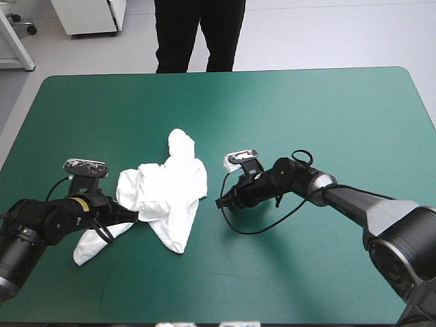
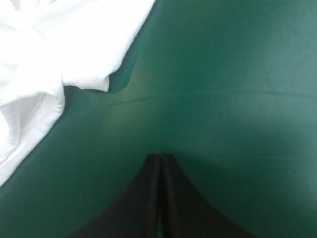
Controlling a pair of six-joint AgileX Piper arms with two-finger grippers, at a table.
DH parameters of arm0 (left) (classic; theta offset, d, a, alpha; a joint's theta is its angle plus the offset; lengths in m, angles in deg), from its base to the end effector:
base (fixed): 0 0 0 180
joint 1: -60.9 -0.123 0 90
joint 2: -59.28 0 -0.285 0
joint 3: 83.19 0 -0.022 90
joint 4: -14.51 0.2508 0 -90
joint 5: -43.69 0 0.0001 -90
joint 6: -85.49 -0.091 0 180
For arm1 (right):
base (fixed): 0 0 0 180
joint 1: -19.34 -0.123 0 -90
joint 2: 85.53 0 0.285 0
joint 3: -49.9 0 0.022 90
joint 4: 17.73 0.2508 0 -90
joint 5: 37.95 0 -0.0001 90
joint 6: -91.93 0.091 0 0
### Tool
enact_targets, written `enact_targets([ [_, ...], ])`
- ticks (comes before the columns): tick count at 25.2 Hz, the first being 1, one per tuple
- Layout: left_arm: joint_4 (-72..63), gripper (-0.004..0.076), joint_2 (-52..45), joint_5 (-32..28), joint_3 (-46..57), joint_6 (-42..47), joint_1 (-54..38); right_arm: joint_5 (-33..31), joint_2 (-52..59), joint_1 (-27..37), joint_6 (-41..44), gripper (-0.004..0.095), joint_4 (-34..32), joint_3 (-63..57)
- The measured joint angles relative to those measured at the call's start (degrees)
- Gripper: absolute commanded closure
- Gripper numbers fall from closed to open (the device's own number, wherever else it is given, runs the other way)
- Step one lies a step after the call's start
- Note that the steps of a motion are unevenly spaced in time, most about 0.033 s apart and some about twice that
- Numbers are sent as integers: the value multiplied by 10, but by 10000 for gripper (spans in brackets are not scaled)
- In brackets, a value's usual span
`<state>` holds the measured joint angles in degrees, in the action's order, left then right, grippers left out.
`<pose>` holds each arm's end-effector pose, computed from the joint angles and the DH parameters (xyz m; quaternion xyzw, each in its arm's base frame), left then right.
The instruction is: Fold the cloth
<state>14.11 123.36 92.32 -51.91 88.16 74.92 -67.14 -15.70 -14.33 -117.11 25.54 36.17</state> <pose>0.1751 -0.0442 0.3041 0.0927 0.9465 -0.0480 0.3054 0.2882 0.2286 0.1977 -0.2388 0.9131 0.2583 0.2060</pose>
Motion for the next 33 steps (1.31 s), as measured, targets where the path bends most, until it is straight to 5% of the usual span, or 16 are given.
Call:
enact_targets([
  [13, 0, 725, 0, 0, -3, 0, 0, -18, 19, 10, 0, 921, -5, 29],
  [17, 0, 601, 0, -4, -25, 0, 0, -45, 64, 47, 6, 921, -10, 42],
  [20, 0, 422, 0, -9, -49, 0, 0, -87, 111, 98, 30, 921, -34, 44],
  [24, 0, 372, 0, -11, -80, -9, 0, -191, 201, 165, 91, 921, -134, 54],
  [27, 0, 386, 0, -11, -84, -11, 0, -278, 290, 168, 179, 921, -263, 93],
  [33, 0, 412, 0, -11, -84, -11, 0, -409, 414, 168, 311, 921, -418, 200],
])
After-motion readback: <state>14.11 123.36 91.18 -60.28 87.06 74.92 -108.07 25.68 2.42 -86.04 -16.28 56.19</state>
